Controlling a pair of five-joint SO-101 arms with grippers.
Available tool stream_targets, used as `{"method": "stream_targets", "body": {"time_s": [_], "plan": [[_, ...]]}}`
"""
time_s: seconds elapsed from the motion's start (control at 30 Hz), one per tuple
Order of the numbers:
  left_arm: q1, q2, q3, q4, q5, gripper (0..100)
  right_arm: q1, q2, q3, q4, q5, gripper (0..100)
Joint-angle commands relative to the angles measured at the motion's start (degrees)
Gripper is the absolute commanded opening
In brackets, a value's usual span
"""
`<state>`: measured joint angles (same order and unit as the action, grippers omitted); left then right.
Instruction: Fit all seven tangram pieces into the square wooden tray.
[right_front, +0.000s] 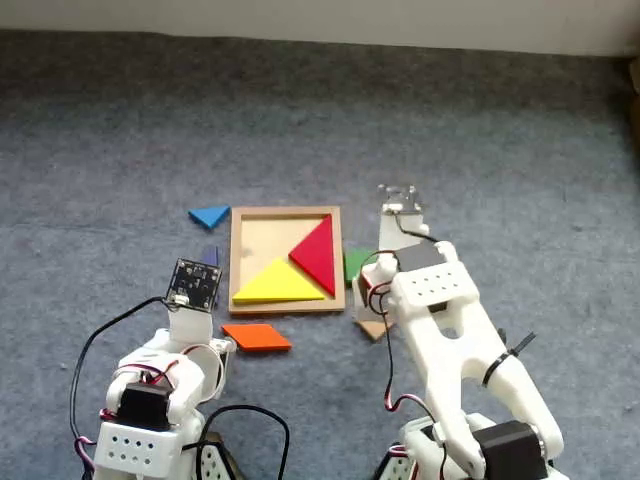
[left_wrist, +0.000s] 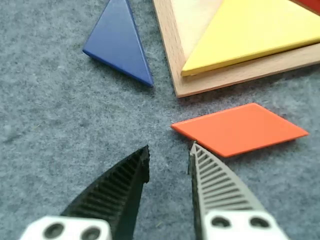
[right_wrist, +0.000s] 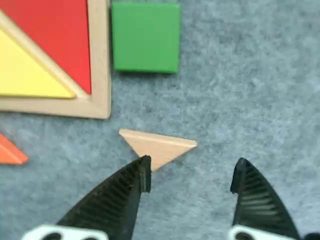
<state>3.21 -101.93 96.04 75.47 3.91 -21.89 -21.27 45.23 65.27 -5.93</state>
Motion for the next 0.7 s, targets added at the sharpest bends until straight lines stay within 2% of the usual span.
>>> {"method": "stream_targets", "body": {"time_s": [0.0,0.23,0.33,0.47,0.67], "plan": [[0.92,-2.07,1.10,0.18,0.35,15,2.33,-0.40,-1.01,2.33,21.98,26.3],[0.92,-2.07,1.10,0.18,0.35,15,2.07,-0.40,-0.92,2.33,50.02,26.6],[0.92,-2.07,1.10,0.18,0.35,15,1.98,-0.40,-0.66,2.33,58.55,26.6],[0.92,-2.07,1.10,0.18,0.35,15,0.57,-0.31,-0.40,2.42,63.91,26.6],[0.92,-2.07,1.10,0.18,0.35,15,-4.26,-0.31,5.05,-0.57,64.79,26.6]]}}
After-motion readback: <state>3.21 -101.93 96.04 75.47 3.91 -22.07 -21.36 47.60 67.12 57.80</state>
